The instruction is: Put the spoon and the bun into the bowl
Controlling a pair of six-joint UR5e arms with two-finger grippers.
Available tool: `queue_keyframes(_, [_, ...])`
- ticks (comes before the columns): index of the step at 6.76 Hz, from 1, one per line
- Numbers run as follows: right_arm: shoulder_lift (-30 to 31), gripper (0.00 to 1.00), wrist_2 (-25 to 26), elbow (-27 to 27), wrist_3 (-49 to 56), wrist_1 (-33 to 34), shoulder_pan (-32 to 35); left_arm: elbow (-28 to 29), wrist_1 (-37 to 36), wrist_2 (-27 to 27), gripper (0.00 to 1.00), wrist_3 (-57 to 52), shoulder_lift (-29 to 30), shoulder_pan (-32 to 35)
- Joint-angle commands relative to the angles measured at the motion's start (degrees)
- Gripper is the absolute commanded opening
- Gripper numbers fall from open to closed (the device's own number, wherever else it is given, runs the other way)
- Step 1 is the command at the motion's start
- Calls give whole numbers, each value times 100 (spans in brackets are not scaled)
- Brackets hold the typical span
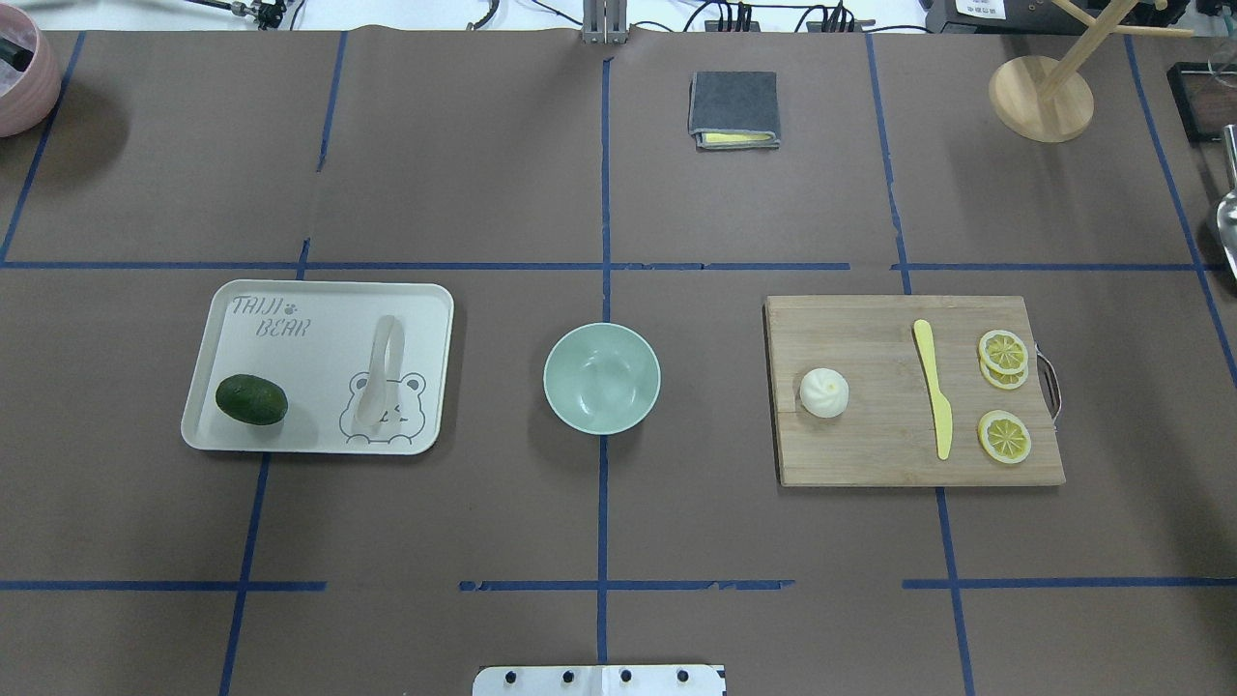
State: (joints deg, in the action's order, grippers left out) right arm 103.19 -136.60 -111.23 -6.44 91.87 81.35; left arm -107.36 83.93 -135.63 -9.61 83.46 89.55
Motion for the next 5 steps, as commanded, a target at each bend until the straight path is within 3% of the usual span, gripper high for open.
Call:
queue_keyframes(1, [0,100,-339,22,-32,-12,-5,67,455,-59,100,-23,-13,1])
queue_keyframes(4, [-36,100,-341,5,-102,-501,-110,58,1428,-823,100,91,4,-560])
queue_keyframes(5, [-36,100,-350,5,-94,-521,-128,32,1894,-1024,100,1196,82,-1083])
